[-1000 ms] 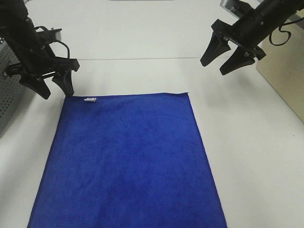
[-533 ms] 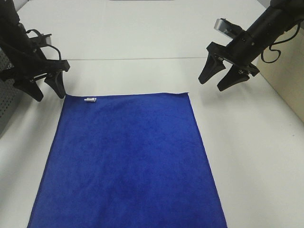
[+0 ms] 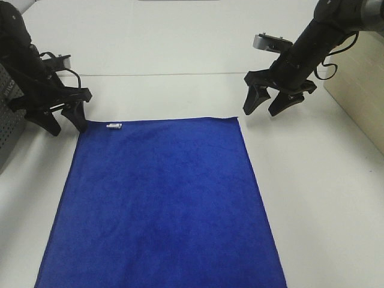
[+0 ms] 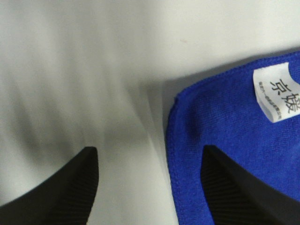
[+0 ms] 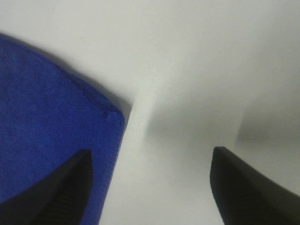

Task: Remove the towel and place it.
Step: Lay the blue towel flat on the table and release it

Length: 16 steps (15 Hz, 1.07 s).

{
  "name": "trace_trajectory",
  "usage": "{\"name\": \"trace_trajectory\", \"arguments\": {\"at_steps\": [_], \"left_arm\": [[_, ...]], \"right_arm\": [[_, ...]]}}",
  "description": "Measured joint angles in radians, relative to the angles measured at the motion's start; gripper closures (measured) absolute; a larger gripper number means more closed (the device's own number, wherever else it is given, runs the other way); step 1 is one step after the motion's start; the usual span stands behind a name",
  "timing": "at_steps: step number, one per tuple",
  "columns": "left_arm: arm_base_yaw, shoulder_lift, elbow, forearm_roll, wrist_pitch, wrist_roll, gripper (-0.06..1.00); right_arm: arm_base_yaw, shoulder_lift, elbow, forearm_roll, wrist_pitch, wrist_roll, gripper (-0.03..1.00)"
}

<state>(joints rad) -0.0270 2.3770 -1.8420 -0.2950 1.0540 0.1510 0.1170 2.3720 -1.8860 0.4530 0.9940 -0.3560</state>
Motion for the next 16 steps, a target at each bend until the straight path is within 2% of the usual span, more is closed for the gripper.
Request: {"name": "trace_trajectory", "arguments": {"at_steps": [6,12,16], "left_arm": [[0.0,0.006,0.0,-0.007,-0.046,0.023,0.34],[0.0,0.006,0.0,-0.012,-0.045,0.038,0.34],[0.0,0.006,0.0,-0.024,-0.043,0.045,0.34]], "right_arm": [[0.011,0.05,-0.005,-0.023,-0.004,0.035,0.27],[0.011,0.058,-0.007,0.054,-0.003,0.027,0.27],[0.011,0.059,-0.008,0.061,-0.003,0.025,0.27]]}}
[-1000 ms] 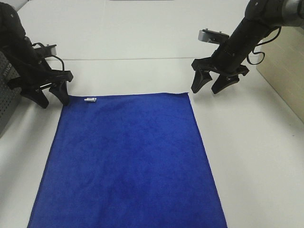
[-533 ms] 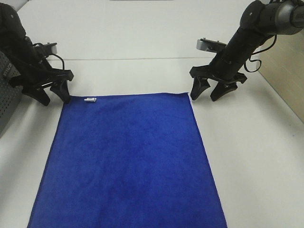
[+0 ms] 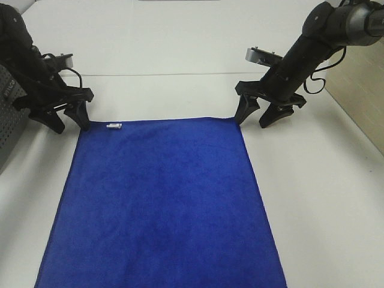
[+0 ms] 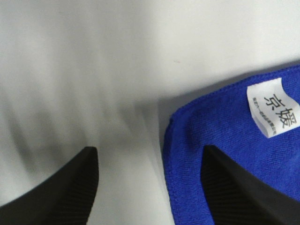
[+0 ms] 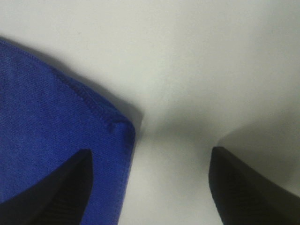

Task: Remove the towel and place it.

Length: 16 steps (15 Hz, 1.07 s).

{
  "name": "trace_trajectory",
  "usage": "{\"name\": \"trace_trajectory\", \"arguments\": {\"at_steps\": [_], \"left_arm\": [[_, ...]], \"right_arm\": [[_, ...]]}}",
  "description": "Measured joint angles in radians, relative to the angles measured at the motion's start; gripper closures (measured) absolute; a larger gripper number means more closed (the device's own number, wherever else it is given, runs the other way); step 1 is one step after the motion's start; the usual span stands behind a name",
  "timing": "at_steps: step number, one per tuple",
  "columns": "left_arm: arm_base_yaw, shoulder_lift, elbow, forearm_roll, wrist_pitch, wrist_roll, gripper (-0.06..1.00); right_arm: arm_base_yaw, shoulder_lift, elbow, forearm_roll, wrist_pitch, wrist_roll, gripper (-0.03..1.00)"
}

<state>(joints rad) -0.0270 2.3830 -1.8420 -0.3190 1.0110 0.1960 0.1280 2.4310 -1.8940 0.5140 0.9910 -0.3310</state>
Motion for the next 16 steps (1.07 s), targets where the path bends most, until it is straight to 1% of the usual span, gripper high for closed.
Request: {"name": "trace_trajectory", "arguments": {"at_steps": [3,5,7,14,16], "left_arm": [[0.0,0.0,0.0,-0.001,0.001,0.0,0.34],[0.0,0.0,0.0,-0.001,0.01,-0.001,0.27],[0.0,0.009,-0.001,-0.001,0.024,-0.003,0.24],[0.0,0.018,-0.006,-0.006,0.03,-0.004,0.24],[0.0,0.019,-0.006,-0.02,0.03,0.0,0.24]], "right_arm": [[0.0,0.0,0.0,0.002,0.017,-0.002,0.27],[0.0,0.0,0.0,0.005,0.018,-0.005,0.27],[0.0,0.0,0.0,0.01,0.019,-0.006,0.27],[0.0,0.002,0.0,0.022,0.022,-0.009,0.27],[0.0,0.002,0.0,0.027,0.021,-0.009,0.27]]}}
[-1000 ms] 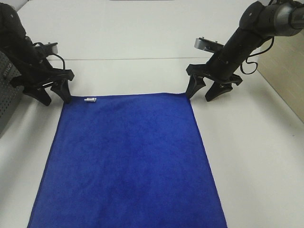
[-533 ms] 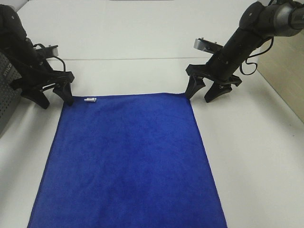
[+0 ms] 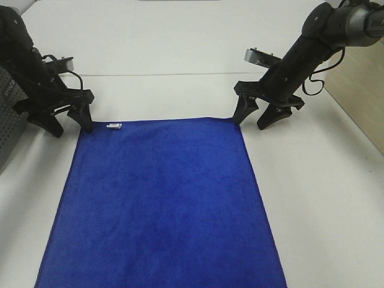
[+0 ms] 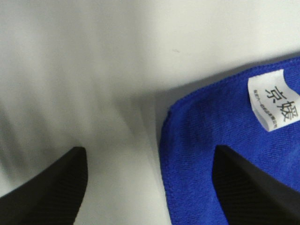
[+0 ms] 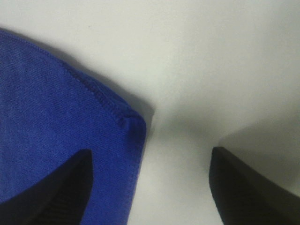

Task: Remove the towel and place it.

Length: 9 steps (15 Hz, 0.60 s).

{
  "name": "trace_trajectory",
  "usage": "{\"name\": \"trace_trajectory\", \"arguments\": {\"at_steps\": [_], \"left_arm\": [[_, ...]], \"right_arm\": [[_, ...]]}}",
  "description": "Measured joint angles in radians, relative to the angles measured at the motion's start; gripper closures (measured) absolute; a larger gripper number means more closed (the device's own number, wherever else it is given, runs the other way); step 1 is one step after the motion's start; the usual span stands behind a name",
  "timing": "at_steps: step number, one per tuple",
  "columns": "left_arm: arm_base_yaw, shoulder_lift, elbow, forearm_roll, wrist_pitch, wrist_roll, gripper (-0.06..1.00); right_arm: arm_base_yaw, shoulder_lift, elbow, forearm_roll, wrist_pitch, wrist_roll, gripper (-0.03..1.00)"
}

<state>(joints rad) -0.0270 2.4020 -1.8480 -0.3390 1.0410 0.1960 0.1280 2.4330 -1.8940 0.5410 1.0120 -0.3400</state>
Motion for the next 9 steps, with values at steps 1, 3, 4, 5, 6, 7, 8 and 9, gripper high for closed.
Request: {"name": "trace_trajectory", "arguments": {"at_steps": [1,3,4,5,6,7,8,9], "left_arm": [[0.0,0.0,0.0,-0.017,0.0,0.005,0.24],[-0.012,0.002,0.0,-0.033,-0.01,0.008,0.24],[-0.017,0.002,0.0,-0.034,-0.014,0.008,0.24],[-0.03,0.004,0.0,-0.036,-0.019,0.011,0.24],[-0.04,0.006,-0.001,-0.043,-0.023,0.011,0.24],[-0.047,0.013,-0.005,-0.058,-0.024,0.011,0.24],[-0.057,0.015,-0.008,-0.064,-0.026,0.011,0.24],[-0.086,0.022,-0.012,-0.069,-0.03,0.011,0.24]], "right_arm": [[0.0,0.0,0.0,0.002,-0.002,0.0,0.27],[0.016,0.007,0.0,0.005,-0.006,0.0,0.27],[0.022,0.008,-0.001,0.007,-0.007,-0.001,0.27],[0.043,0.013,-0.003,0.01,-0.013,-0.002,0.27],[0.063,0.02,-0.005,0.022,-0.021,-0.002,0.27],[0.082,0.025,-0.01,0.034,-0.029,-0.005,0.27],[0.095,0.031,-0.012,0.043,-0.034,-0.009,0.27],[0.108,0.035,-0.015,0.051,-0.044,-0.01,0.27]]}}
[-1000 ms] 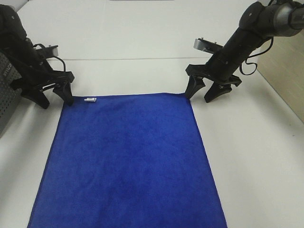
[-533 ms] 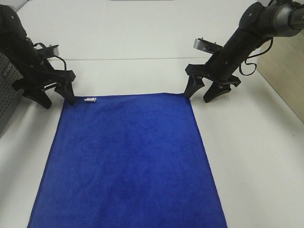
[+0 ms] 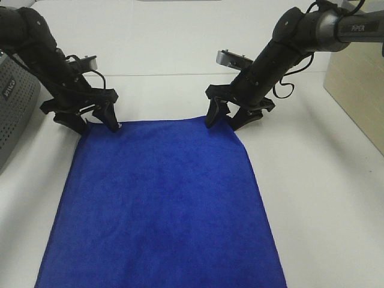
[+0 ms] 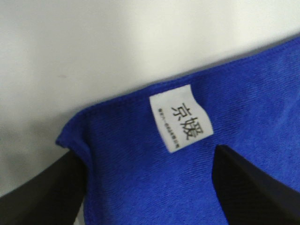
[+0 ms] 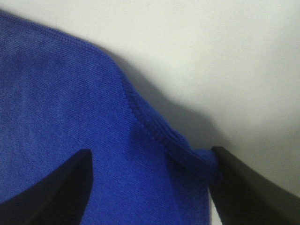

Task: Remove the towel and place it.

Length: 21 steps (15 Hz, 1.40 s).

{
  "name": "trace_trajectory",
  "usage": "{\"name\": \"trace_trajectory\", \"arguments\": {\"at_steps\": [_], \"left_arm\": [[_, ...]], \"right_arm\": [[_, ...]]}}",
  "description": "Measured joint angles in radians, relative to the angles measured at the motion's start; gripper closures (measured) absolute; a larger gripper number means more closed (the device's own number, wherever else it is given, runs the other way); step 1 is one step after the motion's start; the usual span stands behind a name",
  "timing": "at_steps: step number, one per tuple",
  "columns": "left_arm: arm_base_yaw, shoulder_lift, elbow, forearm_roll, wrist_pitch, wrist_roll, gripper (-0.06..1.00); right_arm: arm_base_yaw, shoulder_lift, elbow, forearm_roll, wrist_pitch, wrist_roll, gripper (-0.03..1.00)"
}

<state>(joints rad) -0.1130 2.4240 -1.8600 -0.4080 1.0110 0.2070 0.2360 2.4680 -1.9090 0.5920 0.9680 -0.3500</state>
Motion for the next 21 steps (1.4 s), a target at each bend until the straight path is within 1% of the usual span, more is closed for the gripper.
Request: {"name": "trace_trajectory", "arguments": {"at_steps": [3,5,8,9,10,13,14,15,19,21], "left_arm": [[-0.021,0.002,-0.003,-0.01,-0.016,0.0,0.25],[-0.021,0.003,-0.003,-0.01,-0.024,-0.004,0.32],[-0.021,0.006,-0.003,-0.016,-0.026,-0.003,0.43],[-0.022,0.008,-0.003,-0.018,-0.026,-0.003,0.49],[-0.025,0.011,-0.003,-0.018,-0.028,-0.003,0.56],[-0.03,0.016,-0.001,-0.021,-0.045,-0.002,0.84],[-0.03,0.016,-0.001,-0.022,-0.048,0.005,0.9],[-0.03,0.016,-0.001,-0.022,-0.048,0.015,0.91],[-0.03,0.016,0.0,-0.028,-0.057,0.04,0.91],[-0.031,0.016,-0.002,-0.029,-0.082,0.041,0.91]], "right_arm": [[0.001,0.0,0.0,0.0,-0.003,0.0,0.28],[0.001,0.0,0.0,-0.012,-0.006,0.0,0.32],[0.001,0.002,0.0,-0.028,-0.015,0.0,0.41],[0.001,0.003,0.0,-0.031,-0.02,0.0,0.45],[0.001,0.005,0.0,-0.031,-0.023,0.0,0.52],[0.001,0.012,0.0,-0.033,-0.037,0.0,0.79],[0.001,0.012,0.0,-0.036,-0.039,0.0,0.89],[0.001,0.012,0.002,-0.036,-0.04,0.0,0.95],[0.001,0.012,0.002,-0.036,-0.043,0.0,0.95],[0.001,0.011,0.003,-0.036,-0.055,0.0,0.95]]}}
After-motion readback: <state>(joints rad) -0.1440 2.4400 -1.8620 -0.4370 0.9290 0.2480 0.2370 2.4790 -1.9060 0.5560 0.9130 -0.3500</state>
